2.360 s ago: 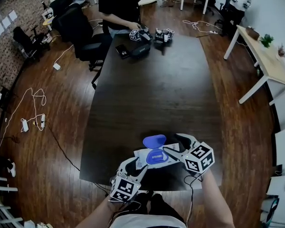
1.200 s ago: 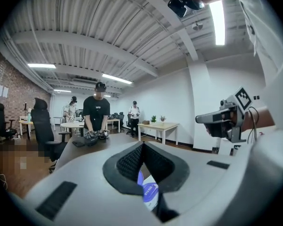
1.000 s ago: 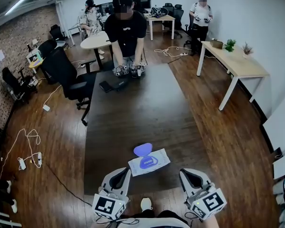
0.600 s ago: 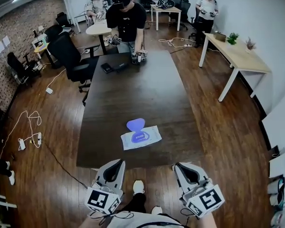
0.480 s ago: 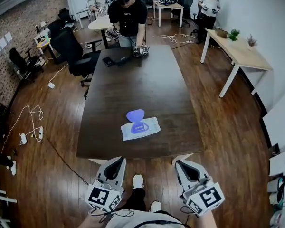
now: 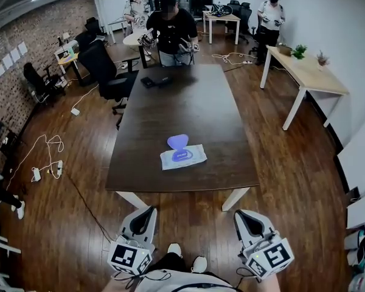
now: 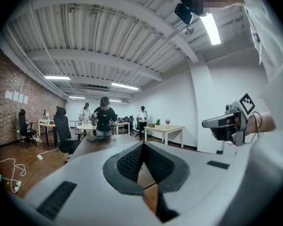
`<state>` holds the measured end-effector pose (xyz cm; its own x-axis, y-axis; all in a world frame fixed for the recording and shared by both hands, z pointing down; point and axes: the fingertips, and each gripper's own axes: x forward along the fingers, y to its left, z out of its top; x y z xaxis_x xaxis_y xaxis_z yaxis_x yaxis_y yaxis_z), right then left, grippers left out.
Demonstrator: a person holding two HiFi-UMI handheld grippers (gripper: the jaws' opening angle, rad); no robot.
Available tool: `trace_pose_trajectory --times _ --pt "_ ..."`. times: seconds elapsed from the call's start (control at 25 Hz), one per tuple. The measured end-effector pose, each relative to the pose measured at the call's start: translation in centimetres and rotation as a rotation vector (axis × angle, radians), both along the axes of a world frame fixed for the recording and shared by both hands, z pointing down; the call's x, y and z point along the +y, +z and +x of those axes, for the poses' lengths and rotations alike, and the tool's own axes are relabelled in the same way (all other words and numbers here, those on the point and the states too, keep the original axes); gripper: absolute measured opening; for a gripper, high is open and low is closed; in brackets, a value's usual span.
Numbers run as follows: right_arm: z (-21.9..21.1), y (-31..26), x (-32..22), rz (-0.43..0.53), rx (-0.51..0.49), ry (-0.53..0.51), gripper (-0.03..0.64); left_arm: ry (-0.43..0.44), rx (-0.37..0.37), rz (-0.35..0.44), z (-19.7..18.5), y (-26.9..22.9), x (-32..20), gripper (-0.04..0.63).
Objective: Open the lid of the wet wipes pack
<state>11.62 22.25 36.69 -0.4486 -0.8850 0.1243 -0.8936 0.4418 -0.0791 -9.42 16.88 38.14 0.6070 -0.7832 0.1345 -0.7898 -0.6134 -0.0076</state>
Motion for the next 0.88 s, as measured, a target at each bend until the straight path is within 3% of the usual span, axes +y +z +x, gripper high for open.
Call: trace_pose_trajectory --times 0.88 --pt "-6.6 -1.0 2.7 0.002 0.030 0.062 0.008 0.085 0.018 0.019 -3.9 -1.4 1.0 0.002"
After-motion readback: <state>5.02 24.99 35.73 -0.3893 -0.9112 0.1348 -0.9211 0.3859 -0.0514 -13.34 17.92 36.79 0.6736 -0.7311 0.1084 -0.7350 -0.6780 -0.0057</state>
